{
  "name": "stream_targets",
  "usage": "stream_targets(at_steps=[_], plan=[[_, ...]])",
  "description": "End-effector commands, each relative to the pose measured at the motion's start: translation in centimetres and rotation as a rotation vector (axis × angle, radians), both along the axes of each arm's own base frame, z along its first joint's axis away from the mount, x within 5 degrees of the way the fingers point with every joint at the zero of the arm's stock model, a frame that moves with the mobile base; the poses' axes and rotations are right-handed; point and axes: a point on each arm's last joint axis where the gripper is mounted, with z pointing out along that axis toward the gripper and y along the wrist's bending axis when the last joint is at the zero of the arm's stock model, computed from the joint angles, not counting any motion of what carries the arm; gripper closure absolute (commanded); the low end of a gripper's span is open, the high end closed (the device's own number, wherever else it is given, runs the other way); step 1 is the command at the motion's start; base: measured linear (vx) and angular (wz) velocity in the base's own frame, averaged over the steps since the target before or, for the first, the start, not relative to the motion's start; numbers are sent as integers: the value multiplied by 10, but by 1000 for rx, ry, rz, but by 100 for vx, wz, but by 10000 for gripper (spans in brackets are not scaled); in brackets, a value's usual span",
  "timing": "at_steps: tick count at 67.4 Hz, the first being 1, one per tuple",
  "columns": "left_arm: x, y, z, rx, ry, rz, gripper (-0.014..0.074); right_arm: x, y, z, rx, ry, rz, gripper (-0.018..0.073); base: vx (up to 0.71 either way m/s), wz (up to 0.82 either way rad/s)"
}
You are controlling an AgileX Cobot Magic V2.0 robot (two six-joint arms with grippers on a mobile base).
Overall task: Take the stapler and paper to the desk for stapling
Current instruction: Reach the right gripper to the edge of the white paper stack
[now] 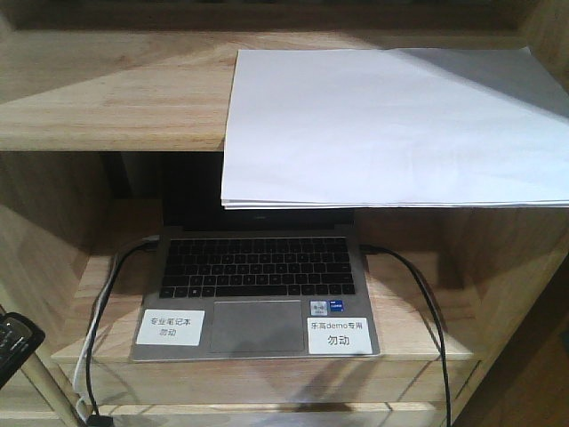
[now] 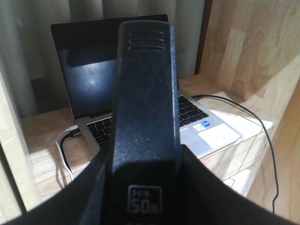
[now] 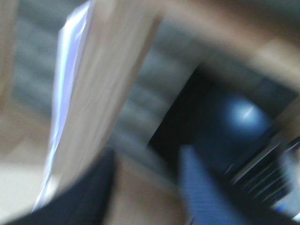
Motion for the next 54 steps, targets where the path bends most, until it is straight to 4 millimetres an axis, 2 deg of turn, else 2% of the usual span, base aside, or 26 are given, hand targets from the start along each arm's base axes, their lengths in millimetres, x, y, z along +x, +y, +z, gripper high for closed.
stream_targets(at_steps=[1, 9, 23, 33, 54], plan=[[0, -1, 20, -72, -117, -11, 603, 3, 9, 10, -5, -93, 89, 76, 0, 0], [0, -1, 20, -72, -117, -11, 603, 14, 20, 20, 11, -137, 176, 20, 0, 0], [0, -1, 20, -72, -117, -11, 603, 41, 43, 41, 33, -164, 352, 19, 0, 0], [0, -1, 20, -72, -117, -11, 603, 62, 52, 51, 72, -172, 402, 19, 0, 0], [0, -1, 20, -72, -117, -11, 603, 72, 56, 75, 90, -250, 419, 19, 0, 0]])
